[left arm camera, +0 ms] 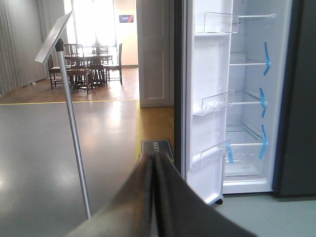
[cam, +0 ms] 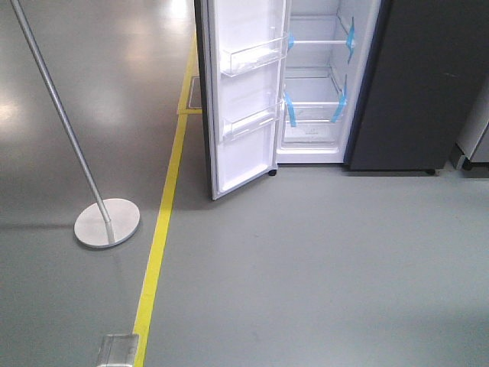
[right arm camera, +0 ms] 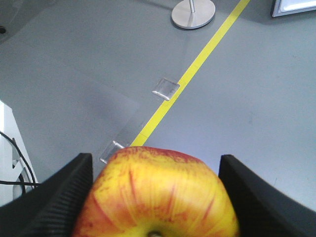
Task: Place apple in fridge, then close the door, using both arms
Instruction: 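Continue driving up to the open refrigerator door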
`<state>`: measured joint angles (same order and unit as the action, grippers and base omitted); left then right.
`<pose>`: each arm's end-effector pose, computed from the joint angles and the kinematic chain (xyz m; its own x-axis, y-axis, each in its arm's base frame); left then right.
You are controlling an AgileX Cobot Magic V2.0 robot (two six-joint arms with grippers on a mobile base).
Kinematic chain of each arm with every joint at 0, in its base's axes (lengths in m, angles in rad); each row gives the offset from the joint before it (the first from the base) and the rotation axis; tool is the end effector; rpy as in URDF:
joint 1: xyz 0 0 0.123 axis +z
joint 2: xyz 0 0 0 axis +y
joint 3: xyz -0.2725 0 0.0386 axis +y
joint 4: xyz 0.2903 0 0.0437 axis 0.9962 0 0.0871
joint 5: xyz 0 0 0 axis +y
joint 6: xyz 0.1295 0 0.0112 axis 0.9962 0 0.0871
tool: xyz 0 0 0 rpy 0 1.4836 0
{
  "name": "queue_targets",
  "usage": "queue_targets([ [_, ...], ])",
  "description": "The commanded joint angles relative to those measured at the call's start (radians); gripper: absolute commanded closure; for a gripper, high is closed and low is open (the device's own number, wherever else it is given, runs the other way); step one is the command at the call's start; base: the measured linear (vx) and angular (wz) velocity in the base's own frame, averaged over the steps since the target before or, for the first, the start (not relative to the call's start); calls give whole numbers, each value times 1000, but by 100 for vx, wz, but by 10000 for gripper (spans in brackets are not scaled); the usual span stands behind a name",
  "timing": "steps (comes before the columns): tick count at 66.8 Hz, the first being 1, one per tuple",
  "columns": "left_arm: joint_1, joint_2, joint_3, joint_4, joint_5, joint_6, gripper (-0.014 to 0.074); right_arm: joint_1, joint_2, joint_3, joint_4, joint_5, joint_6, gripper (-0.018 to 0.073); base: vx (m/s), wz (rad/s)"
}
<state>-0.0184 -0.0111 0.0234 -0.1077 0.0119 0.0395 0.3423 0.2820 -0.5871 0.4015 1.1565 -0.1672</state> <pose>0.1476 -0.0029 0.2068 0.0615 -0.0693 -0.9957 0.0239 0.9974 -0.0679 0.0813 0.0784 0.2835 -0.6313 -0.2229 -0.7428 -0.5626 0.7909 0.2408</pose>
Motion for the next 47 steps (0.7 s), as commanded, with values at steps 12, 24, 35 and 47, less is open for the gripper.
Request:
queue_targets([
  [12, 1, -15, -16, -2, -80, -7, 603, 2, 10, -25, 26, -63, -6, 438, 20, 0],
  [24, 1, -15, -16, -2, -80, -7, 603, 2, 10, -25, 26, -63, -6, 438, 20, 0],
  [35, 1, -15, -16, -2, -80, -7, 603, 2, 10, -25, 26, -63, -6, 438, 19, 0],
  [47, 1, -15, -16, -2, -80, -7, 603, 2, 10, -25, 26, -63, -6, 438, 18, 1],
])
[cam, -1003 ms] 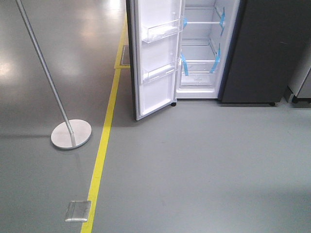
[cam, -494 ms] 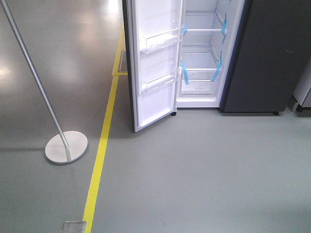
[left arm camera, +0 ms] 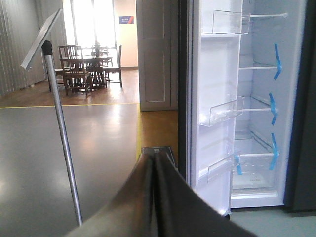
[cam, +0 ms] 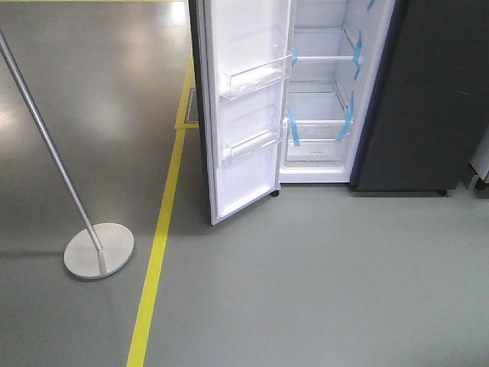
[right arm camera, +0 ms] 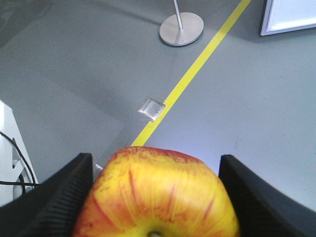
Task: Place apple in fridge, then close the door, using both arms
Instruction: 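Continue driving up to the open refrigerator door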
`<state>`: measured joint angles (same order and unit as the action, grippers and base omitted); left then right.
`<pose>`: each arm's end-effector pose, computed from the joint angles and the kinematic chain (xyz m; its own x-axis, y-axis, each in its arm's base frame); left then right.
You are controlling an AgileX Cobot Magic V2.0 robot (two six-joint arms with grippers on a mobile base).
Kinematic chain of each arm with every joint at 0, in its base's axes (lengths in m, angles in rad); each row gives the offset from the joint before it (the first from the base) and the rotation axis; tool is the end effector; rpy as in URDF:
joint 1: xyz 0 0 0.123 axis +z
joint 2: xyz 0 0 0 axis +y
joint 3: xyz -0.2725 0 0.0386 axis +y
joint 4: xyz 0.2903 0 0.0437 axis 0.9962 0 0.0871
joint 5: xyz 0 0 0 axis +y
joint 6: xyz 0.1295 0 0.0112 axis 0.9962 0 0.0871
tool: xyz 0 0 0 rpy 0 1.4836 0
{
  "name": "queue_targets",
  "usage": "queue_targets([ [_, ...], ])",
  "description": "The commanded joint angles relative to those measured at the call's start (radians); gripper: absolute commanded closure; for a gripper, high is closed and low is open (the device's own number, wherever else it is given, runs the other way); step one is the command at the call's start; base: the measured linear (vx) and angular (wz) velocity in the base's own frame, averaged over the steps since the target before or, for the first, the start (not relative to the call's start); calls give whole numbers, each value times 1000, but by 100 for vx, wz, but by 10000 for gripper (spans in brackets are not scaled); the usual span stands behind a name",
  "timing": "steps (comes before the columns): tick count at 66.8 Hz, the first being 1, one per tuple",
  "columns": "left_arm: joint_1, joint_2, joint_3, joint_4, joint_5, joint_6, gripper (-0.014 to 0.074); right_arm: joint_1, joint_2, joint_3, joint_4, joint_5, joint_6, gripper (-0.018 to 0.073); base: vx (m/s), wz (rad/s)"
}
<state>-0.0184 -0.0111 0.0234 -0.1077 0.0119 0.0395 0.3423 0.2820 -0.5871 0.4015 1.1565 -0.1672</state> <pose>0.1476 -0.0029 0.2068 0.0615 -0.0693 -0.9957 0.0239 0.9974 -0.0679 0.0813 0.0784 0.2835 -0.6313 -0.2229 -0.7428 -0.5626 0.7909 0.2408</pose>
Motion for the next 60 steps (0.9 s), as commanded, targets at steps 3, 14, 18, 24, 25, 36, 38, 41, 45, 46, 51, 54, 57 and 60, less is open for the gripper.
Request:
queue_targets([
  [3, 1, -15, -16, -2, -80, -7, 603, 2, 10, -25, 26, -63, -6, 438, 17, 1],
  [14, 1, -15, -16, -2, -80, -7, 603, 2, 10, -25, 26, -63, -6, 438, 17, 1],
  [18, 1, -15, -16, -2, -80, -7, 603, 2, 10, -25, 26, -63, -6, 438, 16, 1],
  [24, 1, -15, -16, -2, -80, -7, 603, 2, 10, -25, 26, -63, -6, 438, 16, 1],
  [25, 1, -15, -16, -2, -80, -7, 603, 2, 10, -25, 26, -63, -6, 438, 15, 0],
  [36, 1, -15, -16, -2, -80, -7, 603, 2, 10, -25, 26, -63, -6, 438, 15, 0],
  [38, 1, -15, -16, -2, -80, -7, 603, 2, 10, -25, 26, -63, -6, 438, 15, 1],
  [41, 1, -15, -16, -2, -80, -7, 603, 2, 10, -25, 26, -63, -6, 438, 15, 1],
  [45, 1, -15, -16, -2, -80, -7, 603, 2, 10, -25, 26, -63, -6, 438, 15, 0],
  [46, 1, -15, -16, -2, -80, -7, 603, 2, 10, -25, 26, -63, -6, 438, 16, 0],
  [51, 1, -15, -16, -2, -80, -7, 603, 2, 10, -25, 26, -63, -6, 438, 16, 0],
  [54, 1, -15, -16, -2, -80, -7, 603, 2, 10, -25, 26, -63, -6, 438, 16, 1],
  [57, 1, -15, -16, -2, -80, -7, 603, 2, 10, -25, 26, -63, -6, 438, 17, 0],
  [60, 1, -15, -16, -2, -80, -7, 603, 2, 10, -25, 26, -63, -6, 438, 17, 0],
])
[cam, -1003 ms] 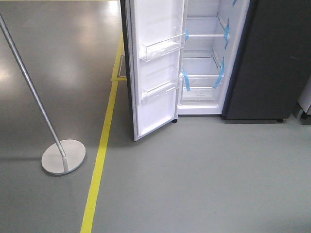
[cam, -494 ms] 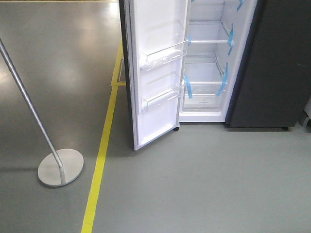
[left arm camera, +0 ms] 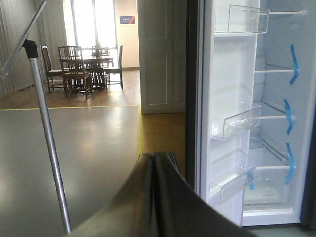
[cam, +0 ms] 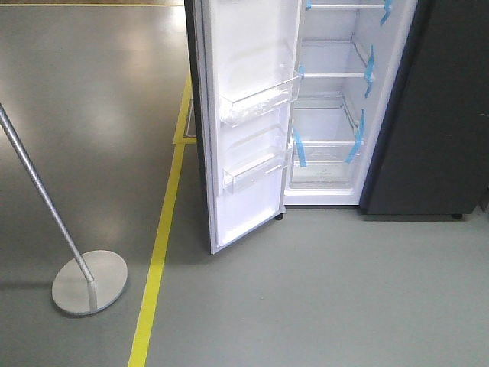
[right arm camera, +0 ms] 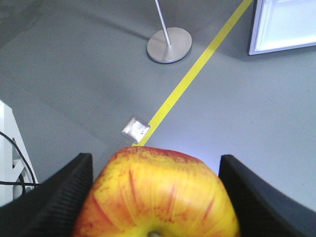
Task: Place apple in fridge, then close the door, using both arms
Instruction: 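Continue driving up to the open refrigerator door, then approach and stop in front of the refrigerator door bins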
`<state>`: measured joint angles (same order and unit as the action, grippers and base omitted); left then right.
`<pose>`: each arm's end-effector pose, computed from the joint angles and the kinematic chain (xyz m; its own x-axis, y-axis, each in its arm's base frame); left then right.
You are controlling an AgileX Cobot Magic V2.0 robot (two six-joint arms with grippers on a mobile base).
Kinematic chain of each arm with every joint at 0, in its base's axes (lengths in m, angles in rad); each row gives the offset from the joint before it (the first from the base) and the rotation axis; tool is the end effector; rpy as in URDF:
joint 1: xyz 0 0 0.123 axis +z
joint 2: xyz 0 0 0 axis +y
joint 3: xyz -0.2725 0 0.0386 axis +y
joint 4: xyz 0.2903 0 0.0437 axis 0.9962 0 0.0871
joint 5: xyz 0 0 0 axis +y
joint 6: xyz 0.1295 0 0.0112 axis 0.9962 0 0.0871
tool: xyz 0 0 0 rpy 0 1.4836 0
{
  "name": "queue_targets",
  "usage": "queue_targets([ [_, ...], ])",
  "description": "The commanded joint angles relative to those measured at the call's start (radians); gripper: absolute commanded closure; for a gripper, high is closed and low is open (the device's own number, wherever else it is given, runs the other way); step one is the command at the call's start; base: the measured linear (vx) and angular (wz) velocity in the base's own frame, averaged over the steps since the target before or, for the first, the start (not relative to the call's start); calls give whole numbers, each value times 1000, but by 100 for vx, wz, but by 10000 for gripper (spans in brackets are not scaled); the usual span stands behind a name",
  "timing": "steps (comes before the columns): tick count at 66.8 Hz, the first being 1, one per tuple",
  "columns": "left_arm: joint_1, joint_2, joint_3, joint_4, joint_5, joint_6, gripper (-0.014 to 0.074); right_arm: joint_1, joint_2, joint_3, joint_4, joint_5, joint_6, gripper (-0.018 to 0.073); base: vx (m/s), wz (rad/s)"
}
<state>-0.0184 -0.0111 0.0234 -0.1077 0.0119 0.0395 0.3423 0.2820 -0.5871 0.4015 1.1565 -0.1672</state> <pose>0.1476 -0.0029 0.2068 0.0615 -0.0693 -0.9957 0.0239 0.9974 -0.0679 0.0813 0.0784 0.2835 -0.6313 -0.2229 -0.7428 -0.5626 0.7909 0.2408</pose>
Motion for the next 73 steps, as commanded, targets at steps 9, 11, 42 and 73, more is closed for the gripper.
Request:
queue_targets([
  [9, 1, -15, -16, -2, -80, -7, 603, 2, 10, -25, 26, -63, -6, 438, 17, 0],
  [11, 1, -15, -16, -2, -80, -7, 603, 2, 10, -25, 26, -63, -6, 438, 16, -1],
  [42, 1, -15, -16, -2, -80, -7, 603, 2, 10, -25, 26, -63, -6, 438, 16, -1],
  [73, 1, -15, -16, -2, -80, -7, 603, 2, 10, -25, 26, -63, -6, 438, 15, 2],
])
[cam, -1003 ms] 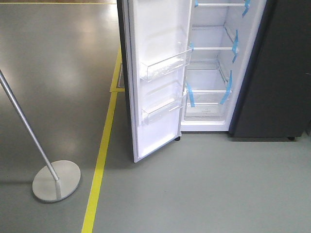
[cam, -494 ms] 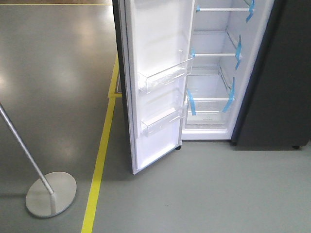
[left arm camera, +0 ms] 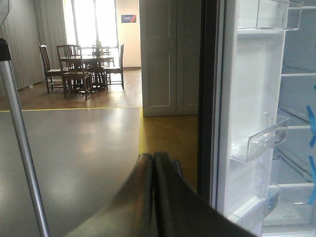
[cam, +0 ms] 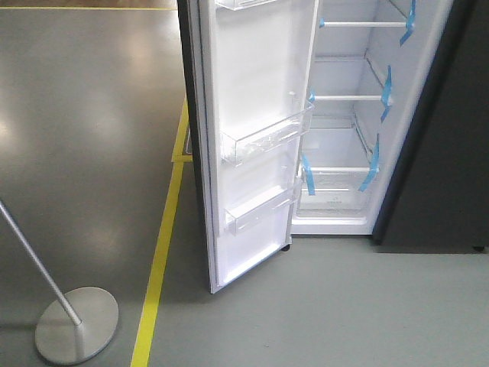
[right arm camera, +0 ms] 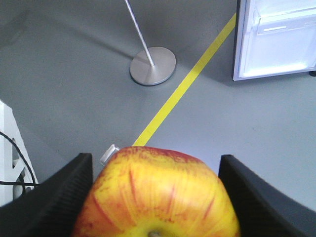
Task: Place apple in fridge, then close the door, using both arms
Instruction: 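Approach and stop in front of the refrigerator door bins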
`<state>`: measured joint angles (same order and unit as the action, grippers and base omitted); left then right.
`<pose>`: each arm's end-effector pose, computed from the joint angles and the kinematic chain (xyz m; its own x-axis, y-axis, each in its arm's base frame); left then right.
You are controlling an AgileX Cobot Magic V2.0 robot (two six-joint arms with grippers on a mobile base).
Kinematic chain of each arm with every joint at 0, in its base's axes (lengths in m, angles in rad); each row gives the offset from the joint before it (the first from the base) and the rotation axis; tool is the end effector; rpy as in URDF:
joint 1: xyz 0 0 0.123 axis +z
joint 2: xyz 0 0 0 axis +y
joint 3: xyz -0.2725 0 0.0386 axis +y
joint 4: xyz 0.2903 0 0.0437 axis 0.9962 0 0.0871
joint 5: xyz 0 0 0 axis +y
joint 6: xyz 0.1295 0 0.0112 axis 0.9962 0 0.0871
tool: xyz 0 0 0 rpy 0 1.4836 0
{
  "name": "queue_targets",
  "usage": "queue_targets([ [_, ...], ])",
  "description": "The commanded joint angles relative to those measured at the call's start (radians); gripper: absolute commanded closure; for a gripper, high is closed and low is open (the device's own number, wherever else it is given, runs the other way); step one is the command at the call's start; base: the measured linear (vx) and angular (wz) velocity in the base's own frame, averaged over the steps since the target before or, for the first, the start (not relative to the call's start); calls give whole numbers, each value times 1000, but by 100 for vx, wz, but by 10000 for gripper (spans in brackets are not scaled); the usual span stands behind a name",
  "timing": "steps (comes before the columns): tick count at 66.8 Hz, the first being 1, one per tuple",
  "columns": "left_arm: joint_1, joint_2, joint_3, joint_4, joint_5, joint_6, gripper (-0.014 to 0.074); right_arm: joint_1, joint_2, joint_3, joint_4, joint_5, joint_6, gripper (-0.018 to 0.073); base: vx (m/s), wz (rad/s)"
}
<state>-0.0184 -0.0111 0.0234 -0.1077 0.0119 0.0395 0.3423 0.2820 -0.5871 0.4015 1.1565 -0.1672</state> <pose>0.1476 -0.0029 0.2068 0.0615 -0.0693 -0.9957 0.0239 0.9974 -0.0679 0.0813 0.0784 0.2835 -0.6313 -0.2229 -0.7428 -0.5626 0.7909 0.2408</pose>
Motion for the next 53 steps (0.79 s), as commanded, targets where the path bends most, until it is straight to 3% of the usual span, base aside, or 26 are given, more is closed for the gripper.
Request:
queue_targets([
  [1, 1, -15, -16, -2, -80, -7, 603, 2, 10, -25, 26, -63, -6, 438, 13, 3],
  [53, 1, -15, -16, -2, -80, -7, 603, 2, 10, -25, 26, -63, -6, 438, 13, 3],
])
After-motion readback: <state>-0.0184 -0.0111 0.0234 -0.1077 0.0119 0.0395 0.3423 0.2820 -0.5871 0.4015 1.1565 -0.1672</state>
